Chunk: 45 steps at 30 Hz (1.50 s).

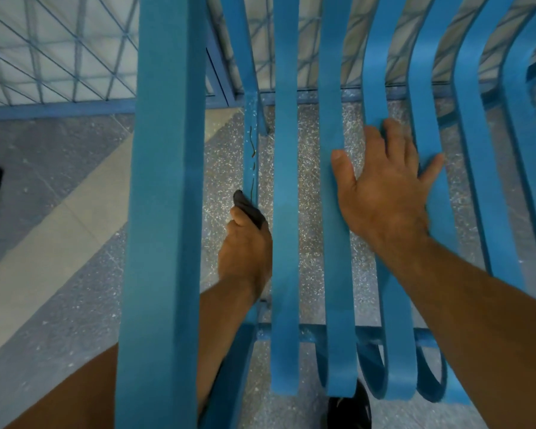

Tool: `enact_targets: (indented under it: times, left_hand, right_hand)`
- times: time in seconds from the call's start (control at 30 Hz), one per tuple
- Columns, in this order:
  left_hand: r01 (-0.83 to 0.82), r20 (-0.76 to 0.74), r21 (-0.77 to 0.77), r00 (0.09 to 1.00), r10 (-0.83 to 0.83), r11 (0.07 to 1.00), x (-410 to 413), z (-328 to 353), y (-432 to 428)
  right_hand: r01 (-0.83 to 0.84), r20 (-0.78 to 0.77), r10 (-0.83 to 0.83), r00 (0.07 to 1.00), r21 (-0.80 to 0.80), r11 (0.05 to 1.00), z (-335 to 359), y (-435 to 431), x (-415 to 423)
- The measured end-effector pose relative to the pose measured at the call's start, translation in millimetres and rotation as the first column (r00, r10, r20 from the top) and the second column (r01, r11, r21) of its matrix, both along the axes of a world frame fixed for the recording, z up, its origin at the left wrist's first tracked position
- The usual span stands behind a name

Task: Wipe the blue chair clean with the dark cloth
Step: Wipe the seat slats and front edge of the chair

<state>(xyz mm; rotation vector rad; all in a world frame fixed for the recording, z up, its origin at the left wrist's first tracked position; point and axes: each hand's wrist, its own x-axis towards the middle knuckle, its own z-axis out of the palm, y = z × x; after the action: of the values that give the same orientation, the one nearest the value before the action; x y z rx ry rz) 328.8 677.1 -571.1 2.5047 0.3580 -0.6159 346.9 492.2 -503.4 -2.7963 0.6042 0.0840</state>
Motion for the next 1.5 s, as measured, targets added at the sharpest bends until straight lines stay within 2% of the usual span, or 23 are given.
enact_targets:
  times: [0.07,0.17,0.27,0.33,0.4,0.47,0.53,0.6,0.73,0.83,0.93,1.07,1.2,1.3,1.4,1.5]
  left_hand:
    - [-0.102,-0.036,-0.046,0.994,0.1,0.994,7.6,-0.4,-0.8]
    - [-0.122,0.004,-0.018,0.993,0.122,0.992,17.0,-1.7,-3.9]
    - [0.035,0.088,0.089,0.995,-0.043,0.995,18.5,1.9,-9.3]
    - [0.159,0.049,0.153,0.985,-0.168,0.975,15.6,-0.8,-12.0]
    - [0.206,0.047,0.162,0.975,-0.216,0.965,19.0,-1.5,-12.8]
    - [0.057,0.086,0.058,0.994,-0.061,0.997,33.9,3.3,-14.3]
    - [-0.136,-0.003,-0.037,0.991,0.136,0.99,49.4,3.8,-16.7]
    - [-0.189,-0.004,-0.076,0.982,0.189,0.979,53.3,4.4,-16.1]
    - [-0.089,0.064,-0.085,0.993,0.095,0.992,35.4,8.1,-17.7]
    - [-0.112,0.008,-0.09,0.994,0.113,0.99,48.2,2.2,-15.7]
    - [-0.101,-0.011,-0.034,0.995,0.1,0.994,79.0,-1.1,-18.7]
    - [-0.125,0.068,-0.05,0.989,0.128,0.991,117.9,-3.8,-34.7]
    - [-0.01,0.179,-0.032,0.984,0.015,0.999,111.2,-3.5,-36.6]
    - [-0.004,0.119,-0.033,0.993,0.008,0.999,98.5,-5.1,-28.0]
    - [-0.041,0.034,-0.037,0.999,0.042,0.998,120.2,-8.7,-27.4]
    - [-0.072,0.04,-0.015,0.997,0.073,0.997,141.0,-9.5,-31.2]
  right_hand:
    - [-0.005,-0.015,0.005,1.0,0.005,1.0,1.3,-0.6,0.0]
    - [-0.007,-0.028,0.007,1.0,-0.002,1.0,2.8,0.7,0.3]
    - [-0.01,-0.049,0.009,0.999,-0.014,1.0,3.6,1.4,0.9]
    - [-0.009,-0.053,0.008,0.999,-0.009,1.0,4.4,1.7,1.1]
    - [-0.008,-0.046,0.008,0.999,-0.005,1.0,5.4,2.4,0.3]
    - [-0.011,-0.053,0.011,0.999,-0.005,1.0,6.7,2.6,0.0]
    - [-0.015,-0.062,0.015,0.998,-0.006,1.0,6.8,2.3,0.4]
    - [-0.016,-0.065,0.016,0.998,-0.001,1.0,6.4,2.3,1.1]
    - [-0.017,-0.073,0.016,0.997,-0.009,1.0,6.5,1.6,0.5]
    - [-0.021,-0.084,0.02,0.996,-0.009,1.0,7.7,1.7,1.2]
    - [-0.023,-0.102,0.021,0.995,-0.011,1.0,7.4,2.4,1.5]
    - [-0.012,-0.084,0.011,0.996,-0.01,1.0,6.1,2.6,2.0]
    - [-0.014,-0.093,0.013,0.996,-0.012,1.0,5.2,1.8,2.6]
    - [-0.012,-0.098,0.011,0.995,-0.009,1.0,6.0,2.2,3.2]
    - [-0.006,-0.104,0.004,0.995,-0.013,1.0,6.3,2.7,3.8]
    - [-0.004,-0.104,0.002,0.995,-0.01,1.0,5.9,2.6,3.6]
